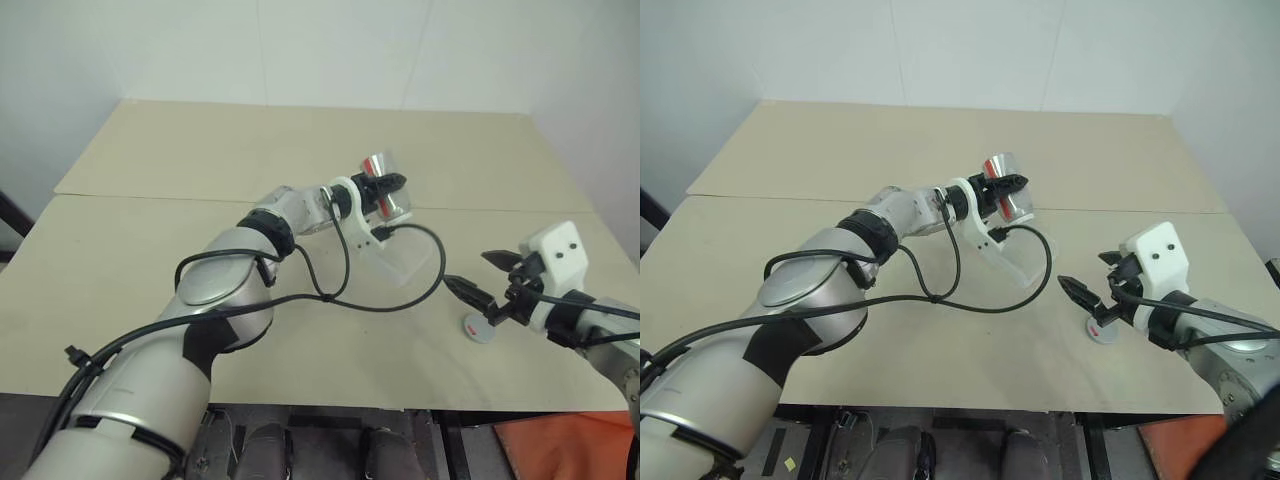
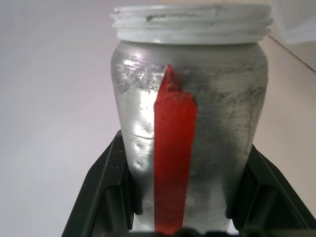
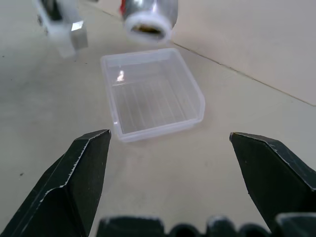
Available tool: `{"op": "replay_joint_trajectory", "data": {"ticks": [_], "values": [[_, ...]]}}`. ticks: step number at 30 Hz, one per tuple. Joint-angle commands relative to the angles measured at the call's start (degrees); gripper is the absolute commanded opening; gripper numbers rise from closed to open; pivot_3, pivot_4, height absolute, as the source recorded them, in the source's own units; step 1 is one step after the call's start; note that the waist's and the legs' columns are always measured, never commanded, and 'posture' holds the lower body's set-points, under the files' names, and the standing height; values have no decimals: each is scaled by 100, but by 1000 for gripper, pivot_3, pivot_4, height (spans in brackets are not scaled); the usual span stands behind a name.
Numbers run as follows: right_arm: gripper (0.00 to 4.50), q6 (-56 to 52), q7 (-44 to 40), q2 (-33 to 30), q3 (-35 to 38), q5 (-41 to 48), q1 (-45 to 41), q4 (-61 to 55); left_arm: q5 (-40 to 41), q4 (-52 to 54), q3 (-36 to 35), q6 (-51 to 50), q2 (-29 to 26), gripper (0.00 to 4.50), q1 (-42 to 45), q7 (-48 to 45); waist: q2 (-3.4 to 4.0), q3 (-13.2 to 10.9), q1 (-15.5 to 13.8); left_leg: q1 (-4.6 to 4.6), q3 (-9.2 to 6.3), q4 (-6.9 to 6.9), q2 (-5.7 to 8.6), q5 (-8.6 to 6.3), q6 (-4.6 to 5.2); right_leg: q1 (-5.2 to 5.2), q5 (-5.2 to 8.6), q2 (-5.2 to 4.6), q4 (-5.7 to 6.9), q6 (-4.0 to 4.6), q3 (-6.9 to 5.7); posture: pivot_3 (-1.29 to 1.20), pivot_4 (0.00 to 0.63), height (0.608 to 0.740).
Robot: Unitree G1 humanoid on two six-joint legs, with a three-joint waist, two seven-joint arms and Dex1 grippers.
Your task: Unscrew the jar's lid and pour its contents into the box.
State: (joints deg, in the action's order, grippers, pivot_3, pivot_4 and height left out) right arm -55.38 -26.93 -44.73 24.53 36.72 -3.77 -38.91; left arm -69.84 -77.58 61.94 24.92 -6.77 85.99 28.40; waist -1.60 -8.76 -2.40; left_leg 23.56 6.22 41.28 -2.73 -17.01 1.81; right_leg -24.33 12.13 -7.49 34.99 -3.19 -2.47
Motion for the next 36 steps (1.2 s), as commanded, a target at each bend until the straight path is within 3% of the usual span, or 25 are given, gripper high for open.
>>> {"op": "replay_joint_trajectory", "data": {"ticks": [1,5,13,16,21,23,25,27,31,36], "values": [[4470,48,108,-4,261,23,-17,-117,-244,-45,189,-200,84,2016,325,421,-1,0,1,0,0,0,0,0,0,-1,0,0,0,0,0,0,150,740],[4470,81,166,64,207,43,-25,-153,-440,-112,360,-315,148,2016,370,526,-2,-1,0,4,0,1,-1,-1,1,-4,0,0,1,0,0,0,150,740],[4470,131,181,63,185,-2,78,-168,-108,-149,12,-149,89,2016,314,292,-2,-1,1,10,1,7,-1,0,0,-7,0,-1,6,0,0,0,150,740],[4470,152,196,76,141,-34,110,-170,648,-160,-687,130,45,2016,108,-325,-1,-1,0,11,0,13,-1,0,1,-7,0,-2,5,0,0,0,150,740],[4470,175,280,177,42,-81,229,-239,3029,-10,-2974,450,18,2016,-552,-2212,1,0,29,12,2,32,-6,-1,2,-7,0,-3,13,0,0,0,150,740],[4470,169,316,233,4,-96,246,-243,3919,131,-3817,376,68,2016,-783,-2939,2,1,35,15,2,41,-7,-1,2,-7,-2,-3,18,-3,-1,0,150,740],[4470,170,340,342,-34,-60,268,-267,5343,469,-5018,92,229,2016,-1172,-3975,4,2,34,18,3,48,-6,-1,2,-5,-7,-3,22,-11,0,0,150,740],[4470,180,368,411,-129,-94,292,-282,6125,884,-5663,-139,280,2016,-1543,-4580,5,3,27,18,1,52,-6,-2,4,2,-11,-3,22,-16,0,0,150,740],[4470,189,362,522,-351,-73,239,-271,6989,2501,-6198,-1055,249,2016,-2614,-5155,9,5,90,14,1,53,-5,-3,5,6,-14,-3,21,-21,0,0,150,740],[4470,243,314,541,-569,-110,141,-159,7356,4894,-6062,-2349,180,2016,-4135,-5533,11,6,144,9,-1,53,-5,-2,4,13,-15,-3,22,-23,2,0,150,740]]}}
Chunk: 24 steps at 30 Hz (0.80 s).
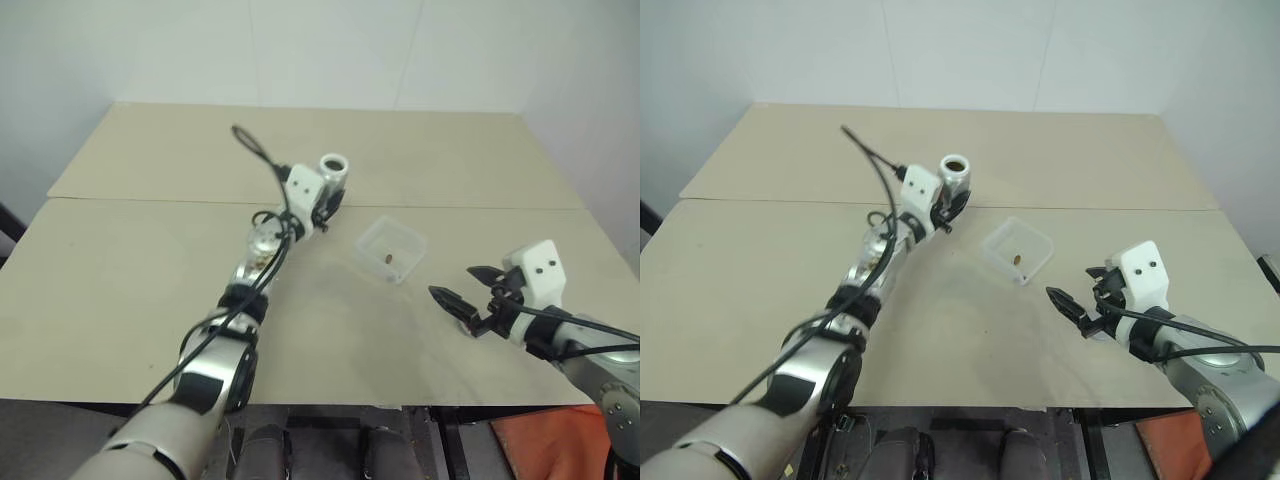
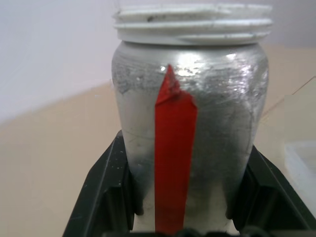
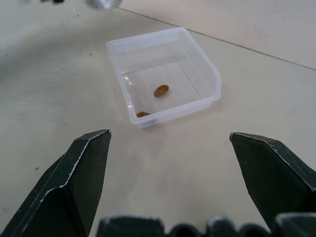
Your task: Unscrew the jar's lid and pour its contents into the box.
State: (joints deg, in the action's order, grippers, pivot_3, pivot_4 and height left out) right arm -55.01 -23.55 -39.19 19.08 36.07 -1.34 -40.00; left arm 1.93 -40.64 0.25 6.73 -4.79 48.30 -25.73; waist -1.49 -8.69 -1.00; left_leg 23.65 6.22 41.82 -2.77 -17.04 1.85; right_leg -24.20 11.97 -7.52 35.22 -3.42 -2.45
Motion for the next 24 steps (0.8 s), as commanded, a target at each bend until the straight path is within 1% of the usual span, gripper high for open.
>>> {"op": "replay_joint_trajectory", "data": {"ticks": [1,3,5,7,10,17,21,23,24], "values": [[4470,217,-33,-23,-54,-60,-121,-19,166,1483,133,-697,-17,2016,-567,-67,0,0,3,-1,0,0,0,0,0,1,0,0,0,0,0,0,150,740],[4470,221,-57,-44,-107,-65,-199,57,60,1836,203,-875,-37,2016,-912,33,1,0,-3,-5,-1,0,0,0,0,5,0,0,-1,-1,0,0,150,740],[4470,225,-92,-76,-170,-82,-291,124,-118,2006,305,-838,-92,2016,-1173,136,2,1,0,-14,-1,0,0,0,0,13,-1,0,-5,-1,0,0,150,740],[4470,220,-114,-93,-225,-98,-369,179,-46,2144,281,-1029,-53,2016,-1318,226,3,2,-2,-18,-1,-1,0,0,0,15,-1,0,-10,0,2,0,150,740],[4470,210,-123,-87,-306,-153,-432,226,-179,2179,381,-1107,-86,2016,-1436,339,3,2,1,-18,-1,-2,1,0,0,15,-1,0,-8,0,2,0,150,740],[4470,186,-121,-76,-405,-198,-539,249,-140,2055,338,-1227,30,2016,-1548,580,3,2,-8,-20,-1,-2,2,0,0,17,-2,0,-10,0,2,0,150,740],[4470,177,-118,-79,-413,-202,-536,224,-45,2046,299,-1234,28,2016,-1607,523,5,3,-6,-25,0,-2,2,0,1,21,-2,0,-11,0,3,0,150,740],[4500,184,-115,-88,-433,-225,-531,219,13,2074,267,-1285,36,2781,-1630,503,6,4,0,-26,0,-2,2,-1,1,21,-2,0,-11,0,4,0,150,740],[4500,190,-114,-91,-447,-240,-530,218,23,2101,268,-1287,31,2991,-1651,501,6,4,4,-26,0,-3,2,-1,1,20,-2,0,-11,0,4,0,150,740]]}}
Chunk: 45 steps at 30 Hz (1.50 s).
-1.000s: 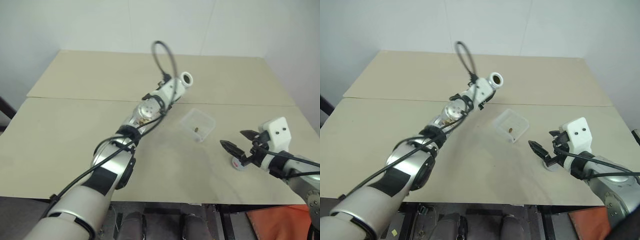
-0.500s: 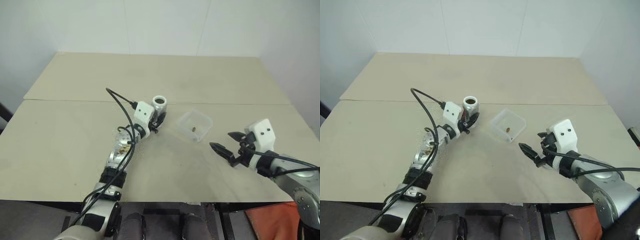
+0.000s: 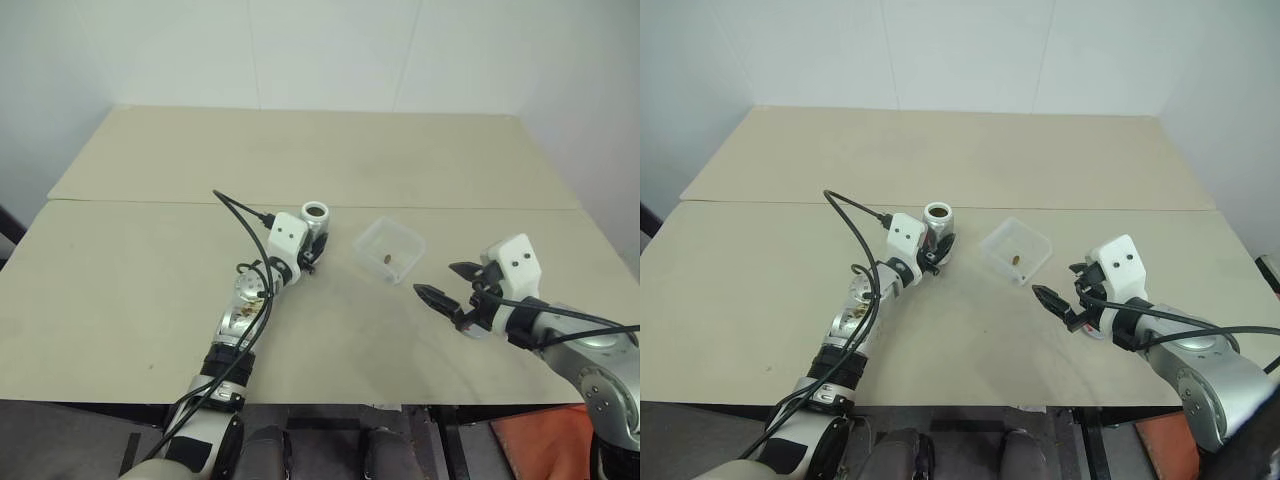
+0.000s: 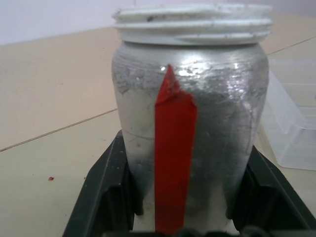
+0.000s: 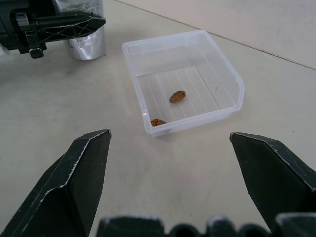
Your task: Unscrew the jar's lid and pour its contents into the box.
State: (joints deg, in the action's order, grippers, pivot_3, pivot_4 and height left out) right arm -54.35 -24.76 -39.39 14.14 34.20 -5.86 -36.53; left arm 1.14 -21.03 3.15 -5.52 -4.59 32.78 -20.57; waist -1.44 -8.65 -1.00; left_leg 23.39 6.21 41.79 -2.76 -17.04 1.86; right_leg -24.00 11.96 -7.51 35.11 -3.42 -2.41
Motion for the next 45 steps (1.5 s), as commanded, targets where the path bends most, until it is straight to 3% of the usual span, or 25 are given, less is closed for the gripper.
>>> {"op": "replay_joint_trajectory", "data": {"ticks": [1,4,5,13,25,28,32,35,39,45], "values": [[4500,126,7,-76,35,-71,-84,-126,106,169,-19,-59,8,3282,-119,-9,0,0,11,1,0,-1,0,0,0,-1,0,0,0,0,0,0,150,740],[4500,134,-2,-80,10,-104,-122,-96,121,327,-9,-86,15,4289,-201,28,0,0,8,5,0,-3,0,0,0,-5,0,0,0,0,0,0,150,740],[4500,138,-5,-81,-1,-114,-142,-79,132,414,-6,-116,21,4441,-241,40,0,0,7,5,0,-3,0,0,0,-5,0,0,0,0,0,0,150,740],[4500,164,-52,-74,-109,-213,-269,40,141,1582,94,-667,22,4441,-920,212,0,0,30,3,-1,-3,-1,0,0,-4,0,0,0,0,3,0,150,740],[4500,288,-254,-162,-434,-433,-417,254,-204,3849,353,-1540,-492,4441,-2281,410,2,1,22,1,-2,-6,-2,-1,1,-9,0,0,-2,1,8,0,150,740],[4500,754,-1052,-677,-71,-414,-30,324,-168,4316,232,-926,-1121,4441,-2541,-105,2,1,14,0,-1,-6,-2,-1,2,-10,0,0,-5,1,8,0,150,740],[4500,1428,-2080,-1409,586,-464,514,646,-602,4150,-56,-44,-2006,4441,-2555,-198,3,2,5,-6,0,-6,-4,-6,9,-3,0,0,-14,3,10,0,150,740],[4500,1930,-2811,-1945,1040,-608,784,1134,-57,4190,-420,6,-2720,4441,-2707,-977,6,3,28,-17,3,-10,-6,-24,40,-3,1,0,-15,5,14,0,150,740],[4500,2672,-3509,-2346,1424,-866,996,1618,1305,4578,-1042,-125,-3161,4441,-3161,-2021,16,9,50,-21,10,-15,-10,-17,26,-7,3,0,-15,5,20,0,150,740],[4500,3215,-3507,-2225,1562,-1187,1166,1767,1609,4608,-1221,-81,-3452,4441,-3599,-2543,17,10,25,-24,18,-15,-7,-3,2,-3,4,0,-15,4,20,0,150,740]]}}
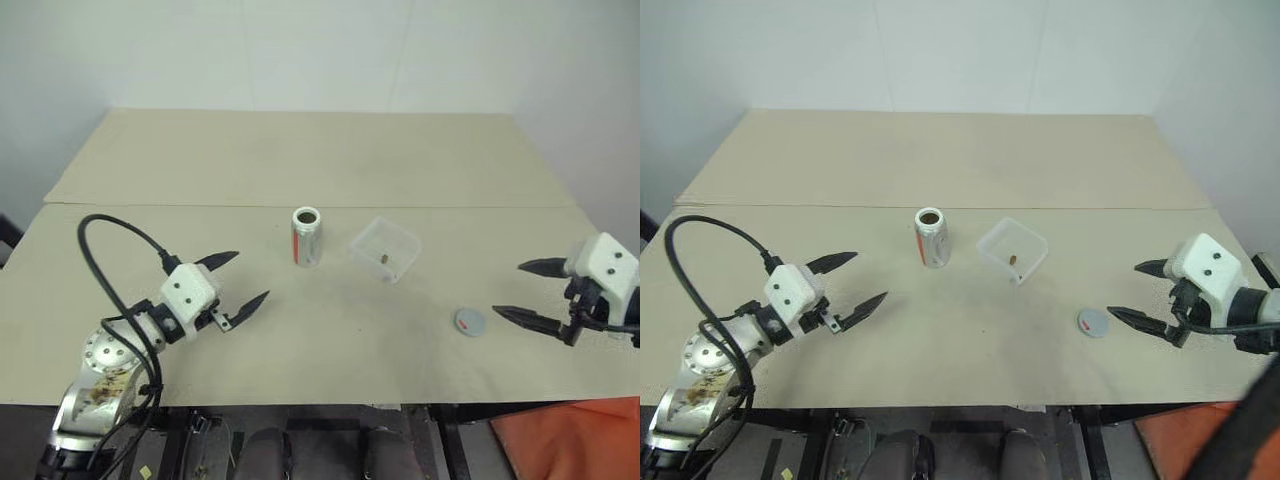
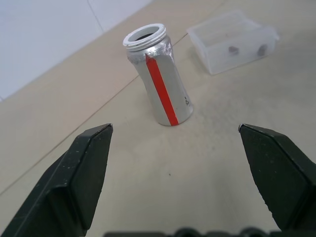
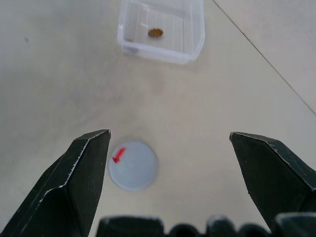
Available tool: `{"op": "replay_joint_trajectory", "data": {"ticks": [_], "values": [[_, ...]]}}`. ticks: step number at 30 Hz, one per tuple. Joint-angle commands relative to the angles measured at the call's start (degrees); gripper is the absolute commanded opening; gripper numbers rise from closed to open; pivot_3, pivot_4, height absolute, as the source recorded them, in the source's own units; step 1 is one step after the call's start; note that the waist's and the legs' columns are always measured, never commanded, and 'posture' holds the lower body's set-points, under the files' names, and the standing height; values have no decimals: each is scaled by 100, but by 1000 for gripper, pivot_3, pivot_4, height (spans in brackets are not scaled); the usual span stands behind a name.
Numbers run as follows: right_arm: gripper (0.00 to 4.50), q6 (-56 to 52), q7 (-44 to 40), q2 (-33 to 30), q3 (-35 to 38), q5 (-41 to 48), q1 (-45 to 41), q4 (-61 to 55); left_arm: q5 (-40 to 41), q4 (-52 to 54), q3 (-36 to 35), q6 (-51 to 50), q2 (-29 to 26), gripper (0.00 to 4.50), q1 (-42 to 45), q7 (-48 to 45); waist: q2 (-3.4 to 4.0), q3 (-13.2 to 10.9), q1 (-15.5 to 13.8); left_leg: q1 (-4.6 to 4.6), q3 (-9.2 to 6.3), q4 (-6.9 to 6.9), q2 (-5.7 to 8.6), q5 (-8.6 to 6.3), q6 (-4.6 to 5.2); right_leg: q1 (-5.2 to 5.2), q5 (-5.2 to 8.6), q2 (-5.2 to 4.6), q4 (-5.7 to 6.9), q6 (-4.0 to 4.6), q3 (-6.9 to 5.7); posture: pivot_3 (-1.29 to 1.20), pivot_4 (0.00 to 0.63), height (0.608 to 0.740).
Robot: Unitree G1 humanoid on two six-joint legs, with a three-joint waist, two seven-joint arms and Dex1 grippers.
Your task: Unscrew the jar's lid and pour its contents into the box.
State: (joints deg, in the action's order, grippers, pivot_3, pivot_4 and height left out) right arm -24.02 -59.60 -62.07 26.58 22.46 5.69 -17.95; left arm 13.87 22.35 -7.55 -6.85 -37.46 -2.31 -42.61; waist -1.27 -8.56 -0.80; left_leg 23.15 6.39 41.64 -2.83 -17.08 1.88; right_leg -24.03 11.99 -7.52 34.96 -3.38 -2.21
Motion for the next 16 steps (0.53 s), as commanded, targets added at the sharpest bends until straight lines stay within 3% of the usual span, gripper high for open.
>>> {"op": "replay_joint_trajectory", "data": {"ticks": [1,8,13,16], "values": [[4500,171,-48,55,343,29,14,-134,591,385,-228,-102,-205,4441,-133,-438,0,0,4,-1,0,0,0,0,0,0,0,0,0,0,0,0,150,740],[4500,-17,-458,-301,163,-24,21,58,1939,888,-790,-1181,-516,4441,-286,-681,3,2,9,0,-3,-1,-2,0,0,-2,1,0,0,0,2,0,150,740],[4500,-777,11,259,347,1539,-1228,-304,1833,875,-1010,-1199,-791,4441,-501,-831,6,3,54,-13,-4,-5,-2,1,-2,0,2,1,2,3,11,0,150,740],[4500,-951,-73,24,57,1356,-1273,-421,1624,817,-1035,-1131,-778,4441,-409,-634,7,4,43,-25,-2,-26,0,1,-2,4,4,1,-1,9,12,0,150,740]]}}
